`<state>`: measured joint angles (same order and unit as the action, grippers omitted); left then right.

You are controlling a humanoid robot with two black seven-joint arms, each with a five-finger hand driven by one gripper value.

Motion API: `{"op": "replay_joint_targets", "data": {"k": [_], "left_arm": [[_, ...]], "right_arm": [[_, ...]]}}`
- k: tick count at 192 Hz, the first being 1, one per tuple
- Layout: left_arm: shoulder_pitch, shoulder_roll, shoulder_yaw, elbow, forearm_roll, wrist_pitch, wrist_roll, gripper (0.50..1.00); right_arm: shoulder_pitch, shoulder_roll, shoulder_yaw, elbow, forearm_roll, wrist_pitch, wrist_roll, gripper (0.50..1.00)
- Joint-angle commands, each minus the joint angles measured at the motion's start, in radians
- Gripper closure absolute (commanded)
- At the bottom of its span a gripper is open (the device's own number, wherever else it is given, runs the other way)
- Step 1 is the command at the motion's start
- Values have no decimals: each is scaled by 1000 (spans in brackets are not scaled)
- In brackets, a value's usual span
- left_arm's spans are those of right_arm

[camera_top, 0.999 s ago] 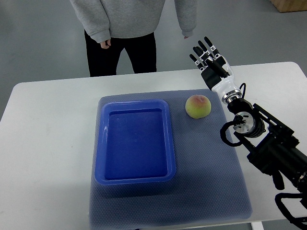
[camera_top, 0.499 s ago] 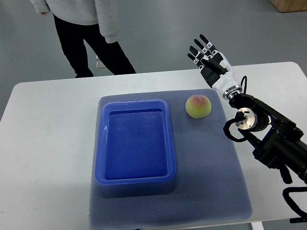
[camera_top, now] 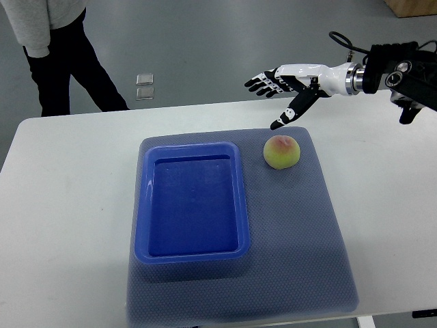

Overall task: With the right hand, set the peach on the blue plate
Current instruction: 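Swing the right hand over the peach and lower it onto the fruit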

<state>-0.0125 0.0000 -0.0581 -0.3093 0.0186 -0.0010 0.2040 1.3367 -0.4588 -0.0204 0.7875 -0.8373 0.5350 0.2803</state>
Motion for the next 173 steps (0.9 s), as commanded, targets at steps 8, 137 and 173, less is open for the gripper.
{"op": "replay_joint_targets", "data": {"k": [8, 137, 173], "left_arm": [[-1, 0, -3, -1, -3, 1, 0, 500], [0, 0, -8, 12, -12, 3, 0, 500], [0, 0, -6, 12, -12, 3, 0, 500]], "right_arm": [[218, -3, -260, 25, -45, 19, -126, 564], [183, 126, -340, 50, -197, -115, -196, 564], [99, 158, -342, 16, -209, -164, -193, 566]]}}
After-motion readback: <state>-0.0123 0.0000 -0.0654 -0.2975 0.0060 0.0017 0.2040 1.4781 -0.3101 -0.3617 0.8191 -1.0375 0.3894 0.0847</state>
